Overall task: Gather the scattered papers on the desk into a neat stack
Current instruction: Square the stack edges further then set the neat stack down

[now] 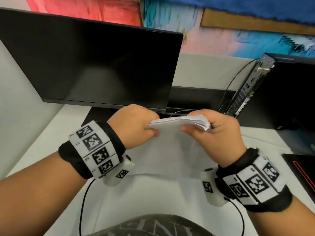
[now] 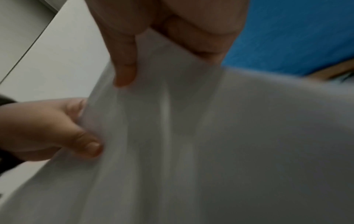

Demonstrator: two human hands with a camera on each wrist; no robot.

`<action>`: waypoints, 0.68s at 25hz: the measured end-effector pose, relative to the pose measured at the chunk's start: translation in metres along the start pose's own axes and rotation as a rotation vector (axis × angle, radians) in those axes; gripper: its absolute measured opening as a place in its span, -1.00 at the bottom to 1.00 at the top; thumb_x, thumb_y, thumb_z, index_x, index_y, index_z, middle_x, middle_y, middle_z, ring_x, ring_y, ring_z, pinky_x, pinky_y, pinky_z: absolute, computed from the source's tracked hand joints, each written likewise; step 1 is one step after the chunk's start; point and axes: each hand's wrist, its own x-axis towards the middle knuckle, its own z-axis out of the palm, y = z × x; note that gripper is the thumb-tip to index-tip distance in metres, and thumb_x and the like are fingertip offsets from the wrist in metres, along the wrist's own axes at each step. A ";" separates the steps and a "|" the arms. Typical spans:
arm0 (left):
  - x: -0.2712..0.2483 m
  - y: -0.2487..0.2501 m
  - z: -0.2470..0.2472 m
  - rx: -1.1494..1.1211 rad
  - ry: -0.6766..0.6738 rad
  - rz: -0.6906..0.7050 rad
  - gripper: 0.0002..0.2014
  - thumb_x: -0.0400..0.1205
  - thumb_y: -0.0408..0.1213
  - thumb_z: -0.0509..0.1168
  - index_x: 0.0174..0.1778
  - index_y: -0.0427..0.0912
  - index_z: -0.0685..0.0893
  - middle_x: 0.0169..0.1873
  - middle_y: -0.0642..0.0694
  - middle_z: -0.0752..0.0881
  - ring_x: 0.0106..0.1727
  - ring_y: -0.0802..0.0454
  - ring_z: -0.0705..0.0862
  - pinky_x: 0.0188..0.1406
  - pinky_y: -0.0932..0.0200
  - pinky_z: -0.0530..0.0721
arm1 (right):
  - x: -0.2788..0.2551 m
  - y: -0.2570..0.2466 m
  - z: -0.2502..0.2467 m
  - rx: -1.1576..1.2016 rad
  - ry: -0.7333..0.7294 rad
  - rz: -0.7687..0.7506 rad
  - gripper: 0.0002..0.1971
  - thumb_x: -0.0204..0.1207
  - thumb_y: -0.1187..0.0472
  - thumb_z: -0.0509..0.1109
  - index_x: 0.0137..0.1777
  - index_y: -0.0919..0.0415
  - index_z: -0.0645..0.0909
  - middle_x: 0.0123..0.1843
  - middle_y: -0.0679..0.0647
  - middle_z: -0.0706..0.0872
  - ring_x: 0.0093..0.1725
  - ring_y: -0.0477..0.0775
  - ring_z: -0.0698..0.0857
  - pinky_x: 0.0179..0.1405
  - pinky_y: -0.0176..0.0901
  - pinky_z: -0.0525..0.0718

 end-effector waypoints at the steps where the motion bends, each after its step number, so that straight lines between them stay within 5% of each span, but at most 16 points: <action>1: -0.003 -0.004 -0.004 -0.094 0.051 -0.030 -0.75 0.46 -0.07 0.39 -0.48 -0.04 0.55 -0.53 0.06 0.59 -0.40 0.09 0.58 -0.36 0.20 0.51 | 0.004 0.002 -0.008 -0.093 -0.071 0.044 -0.81 0.28 0.21 0.59 -0.21 -0.11 0.71 -0.32 -0.21 0.75 -0.23 -0.16 0.70 -0.19 -0.33 0.64; 4: -0.010 -0.021 -0.012 -0.464 0.237 -0.189 -0.78 0.35 -0.15 0.53 -0.39 -0.23 0.70 -0.47 -0.21 0.71 -0.42 -0.07 0.66 -0.33 0.07 0.62 | 0.016 0.022 -0.031 -0.189 -0.124 0.292 -0.78 0.12 0.17 0.67 -0.28 0.13 0.71 -0.35 -0.01 0.75 -0.33 -0.01 0.70 -0.33 -0.12 0.68; 6: -0.011 -0.031 -0.013 -0.595 0.275 -0.253 -0.77 0.32 -0.21 0.57 -0.27 -0.28 0.74 -0.30 -0.34 0.77 -0.23 -0.22 0.75 -0.17 -0.06 0.73 | 0.019 0.036 -0.038 0.128 -0.038 0.428 -0.61 -0.13 0.11 0.71 -0.28 0.17 0.72 -0.42 -0.02 0.78 -0.37 -0.02 0.74 -0.41 -0.15 0.70; 8: -0.011 -0.036 -0.009 -0.761 0.272 -0.322 -0.84 0.33 -0.32 0.56 -0.22 -0.12 0.75 -0.23 -0.12 0.82 -0.14 -0.07 0.79 -0.09 0.00 0.77 | 0.018 0.041 -0.032 0.586 0.069 0.487 -0.43 -0.26 0.08 0.72 -0.15 0.15 0.72 -0.27 0.00 0.84 -0.25 0.01 0.81 -0.30 -0.13 0.75; 10: -0.012 -0.034 -0.001 -0.937 0.296 -0.358 -0.80 0.36 -0.38 0.51 -0.20 -0.01 0.72 -0.33 0.15 0.82 -0.24 0.20 0.80 -0.18 0.23 0.77 | 0.014 0.037 -0.016 0.857 0.147 0.449 -0.40 -0.16 0.19 0.68 -0.01 0.15 0.70 -0.13 0.02 0.86 -0.12 0.04 0.82 -0.20 -0.11 0.76; 14: -0.018 -0.016 0.021 -1.020 0.526 -0.393 -0.79 0.47 -0.37 0.43 -0.19 0.08 0.66 -0.30 0.22 0.75 -0.31 0.42 0.73 -0.30 0.45 0.69 | 0.007 0.010 0.008 0.723 0.357 0.315 -0.65 0.20 0.44 0.54 -0.05 0.09 0.65 -0.27 -0.19 0.83 -0.20 -0.21 0.79 -0.21 -0.37 0.70; 17: -0.027 -0.003 0.037 -1.003 0.556 -0.342 -0.70 0.50 -0.36 0.39 -0.08 0.20 0.58 -0.17 0.24 0.69 -0.21 0.53 0.68 -0.29 0.58 0.61 | 0.006 0.011 0.013 0.691 0.377 0.352 -0.62 0.26 0.42 0.53 0.06 0.12 0.64 -0.15 -0.11 0.83 -0.10 -0.13 0.79 -0.14 -0.28 0.72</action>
